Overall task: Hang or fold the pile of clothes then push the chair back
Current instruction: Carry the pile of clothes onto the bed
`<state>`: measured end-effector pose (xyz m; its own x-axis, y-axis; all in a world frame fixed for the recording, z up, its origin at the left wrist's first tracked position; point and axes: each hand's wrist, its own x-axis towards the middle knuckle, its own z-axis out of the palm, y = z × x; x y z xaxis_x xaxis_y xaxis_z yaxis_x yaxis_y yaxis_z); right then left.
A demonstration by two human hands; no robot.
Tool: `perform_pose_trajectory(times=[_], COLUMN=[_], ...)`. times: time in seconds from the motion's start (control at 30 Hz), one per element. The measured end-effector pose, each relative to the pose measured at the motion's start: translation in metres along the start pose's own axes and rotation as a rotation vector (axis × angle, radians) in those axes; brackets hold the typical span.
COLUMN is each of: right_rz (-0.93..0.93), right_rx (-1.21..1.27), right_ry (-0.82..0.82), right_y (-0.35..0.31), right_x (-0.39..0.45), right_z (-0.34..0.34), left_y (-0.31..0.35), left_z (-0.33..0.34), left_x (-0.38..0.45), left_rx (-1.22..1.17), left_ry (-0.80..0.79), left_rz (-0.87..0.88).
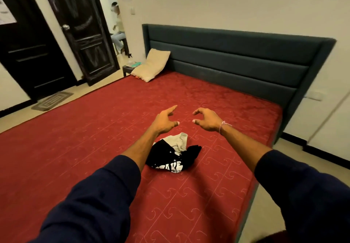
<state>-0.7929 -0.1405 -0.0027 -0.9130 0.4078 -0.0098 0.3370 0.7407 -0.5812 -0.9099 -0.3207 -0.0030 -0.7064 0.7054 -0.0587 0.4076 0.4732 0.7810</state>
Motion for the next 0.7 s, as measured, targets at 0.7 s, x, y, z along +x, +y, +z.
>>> perform_pose_trajectory(times=[0.7], right_rz=[0.547], right_rx=[-0.097], right_ry=[0.325], right_y=[0.140], right_x=[-0.393], right_z=[-0.125], left_y=[0.208], left_z=[0.269], left_x=[-0.171], left_rx=[0.161], left_ry=[-0.512], left_rz=[0.497])
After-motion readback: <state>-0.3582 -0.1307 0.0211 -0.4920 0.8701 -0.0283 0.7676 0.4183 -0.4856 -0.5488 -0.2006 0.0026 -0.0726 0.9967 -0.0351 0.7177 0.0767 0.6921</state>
